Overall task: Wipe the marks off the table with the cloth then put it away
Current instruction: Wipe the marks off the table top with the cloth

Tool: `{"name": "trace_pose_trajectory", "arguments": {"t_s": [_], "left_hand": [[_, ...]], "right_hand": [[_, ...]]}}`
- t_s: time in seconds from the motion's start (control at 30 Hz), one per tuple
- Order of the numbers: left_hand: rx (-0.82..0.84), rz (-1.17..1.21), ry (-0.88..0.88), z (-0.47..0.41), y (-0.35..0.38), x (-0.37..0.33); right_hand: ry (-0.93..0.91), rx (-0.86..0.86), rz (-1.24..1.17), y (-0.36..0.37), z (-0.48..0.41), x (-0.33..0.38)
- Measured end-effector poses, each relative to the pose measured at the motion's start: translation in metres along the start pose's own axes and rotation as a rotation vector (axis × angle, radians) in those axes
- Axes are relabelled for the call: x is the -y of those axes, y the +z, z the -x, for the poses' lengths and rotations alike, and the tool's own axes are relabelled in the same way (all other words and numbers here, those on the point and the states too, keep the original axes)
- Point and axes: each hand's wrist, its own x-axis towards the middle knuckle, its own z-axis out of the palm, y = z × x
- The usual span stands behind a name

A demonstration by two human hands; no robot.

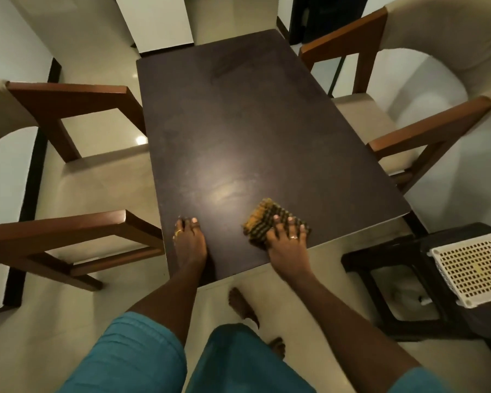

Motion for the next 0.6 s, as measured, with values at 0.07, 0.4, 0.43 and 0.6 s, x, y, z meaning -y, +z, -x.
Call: {"name": "trace_pose_trajectory", "arguments": {"t_s": [0.07, 0.4, 0.43, 0.6], "left_hand": [[0.048, -0.015, 0.058, 0.0, 0.015, -0.01], [-0.067, -0.032, 0.029, -0.03, 0.026, -0.019], [-0.083, -0.02, 0.023, -0.036, 0.023, -0.018], [-0.167, 0.062, -0.02, -0.061, 0.011, -0.016]], "right_hand": [[0.118, 0.012, -0.015, -0.01, -0.01, -0.034], [0.577, -0.091, -0.198, -0.041, -0.063, -0.128], [0.589, -0.117, -0.205, -0.04, -0.067, -0.121], [0.399, -0.17, -0.122, -0.035, -0.095, -0.071]]}}
